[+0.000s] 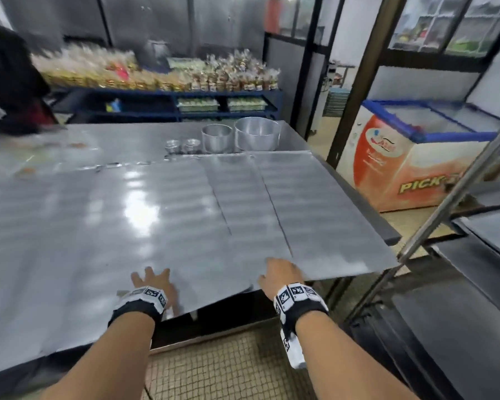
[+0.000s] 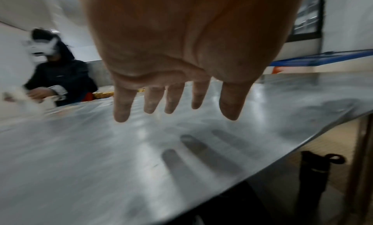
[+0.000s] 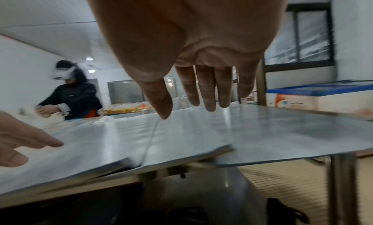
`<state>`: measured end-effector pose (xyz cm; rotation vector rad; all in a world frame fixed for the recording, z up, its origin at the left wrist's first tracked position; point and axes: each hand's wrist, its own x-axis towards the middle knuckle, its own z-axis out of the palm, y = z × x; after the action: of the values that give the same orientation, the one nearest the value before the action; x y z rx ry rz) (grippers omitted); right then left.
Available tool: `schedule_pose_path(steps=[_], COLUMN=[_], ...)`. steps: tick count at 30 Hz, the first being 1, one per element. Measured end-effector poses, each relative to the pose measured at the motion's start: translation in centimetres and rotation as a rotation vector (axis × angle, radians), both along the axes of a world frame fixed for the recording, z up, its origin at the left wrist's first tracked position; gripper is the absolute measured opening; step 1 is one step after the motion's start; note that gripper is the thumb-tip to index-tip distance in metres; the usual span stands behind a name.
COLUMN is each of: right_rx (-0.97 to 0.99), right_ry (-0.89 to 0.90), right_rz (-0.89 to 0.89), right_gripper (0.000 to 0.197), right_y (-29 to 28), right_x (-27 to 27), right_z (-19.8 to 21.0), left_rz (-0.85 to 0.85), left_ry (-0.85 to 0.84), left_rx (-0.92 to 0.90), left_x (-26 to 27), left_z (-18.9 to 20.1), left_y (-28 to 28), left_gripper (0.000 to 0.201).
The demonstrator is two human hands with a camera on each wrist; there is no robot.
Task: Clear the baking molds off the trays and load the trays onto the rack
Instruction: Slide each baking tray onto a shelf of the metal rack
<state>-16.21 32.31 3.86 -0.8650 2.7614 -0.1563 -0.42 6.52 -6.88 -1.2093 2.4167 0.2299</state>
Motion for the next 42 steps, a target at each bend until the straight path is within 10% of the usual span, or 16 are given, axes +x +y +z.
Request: schedule_pose_path(steps=[8, 21, 27, 37, 42], right_rx=[0.041, 0.093, 0.128, 0.145, 0.179], right_ry=[-0.158, -0.19, -0.21, -0.184, -0.23], right_rz=[0.121, -0.165, -0.179, -0.228, -0.271], right_gripper=[0.05, 0.101, 0.116, 0.121, 0.129], right_y=[-9.2, -7.8, -6.3, -3.2, -2.0], right_x=[5.0, 3.0, 2.5, 3.0, 3.0], right_z=[-4.1, -5.0, -4.3, -4.5, -3.8], left_rz=[-0.017, 0.12, 0.171, 0.957, 1.05], left_ry=[-0.002, 0.039, 0.131, 0.167, 0.263], left_rx=[0.131, 0.204, 0.172, 0.083, 0.285], left_x=[7.6, 8.0, 8.8, 14.3, 15.9], left_z=[0.4, 3.4, 4.8, 4.4, 3.7], left_y=[0.8, 8.1, 9.5, 8.0, 7.3], left_gripper=[0.079, 0.085, 0.117, 0.152, 0.137])
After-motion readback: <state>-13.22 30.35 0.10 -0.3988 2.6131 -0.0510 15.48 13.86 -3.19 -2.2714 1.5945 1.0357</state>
